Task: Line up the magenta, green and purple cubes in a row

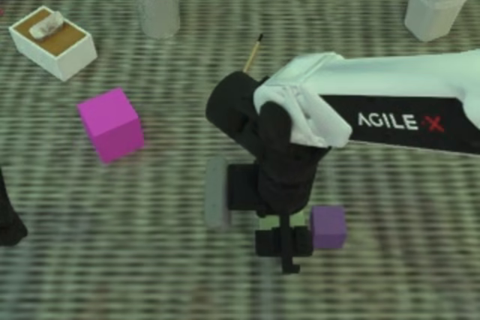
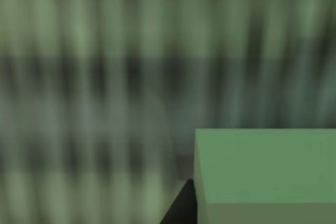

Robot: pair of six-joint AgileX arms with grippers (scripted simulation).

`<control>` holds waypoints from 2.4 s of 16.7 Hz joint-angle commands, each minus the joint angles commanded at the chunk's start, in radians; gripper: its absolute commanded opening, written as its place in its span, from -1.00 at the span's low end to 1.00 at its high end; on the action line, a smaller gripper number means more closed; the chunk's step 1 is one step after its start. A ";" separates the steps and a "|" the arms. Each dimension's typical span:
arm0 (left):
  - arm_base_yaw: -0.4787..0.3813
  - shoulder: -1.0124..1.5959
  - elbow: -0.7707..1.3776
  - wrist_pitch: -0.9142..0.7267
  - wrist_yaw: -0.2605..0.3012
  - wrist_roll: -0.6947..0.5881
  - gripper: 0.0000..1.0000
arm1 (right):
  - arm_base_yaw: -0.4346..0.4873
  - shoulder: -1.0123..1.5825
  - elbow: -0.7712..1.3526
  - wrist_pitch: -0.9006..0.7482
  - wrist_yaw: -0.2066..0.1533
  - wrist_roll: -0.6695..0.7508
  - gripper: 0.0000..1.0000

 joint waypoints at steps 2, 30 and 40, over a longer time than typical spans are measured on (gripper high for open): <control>0.000 0.000 0.000 0.000 0.000 0.000 1.00 | 0.000 0.000 0.000 0.000 0.000 0.000 0.36; -0.002 0.010 0.010 -0.008 0.000 0.005 1.00 | -0.004 -0.087 0.157 -0.237 -0.002 -0.002 1.00; -0.073 0.688 0.628 -0.412 0.001 0.268 1.00 | -0.268 -0.706 -0.294 0.137 -0.045 0.206 1.00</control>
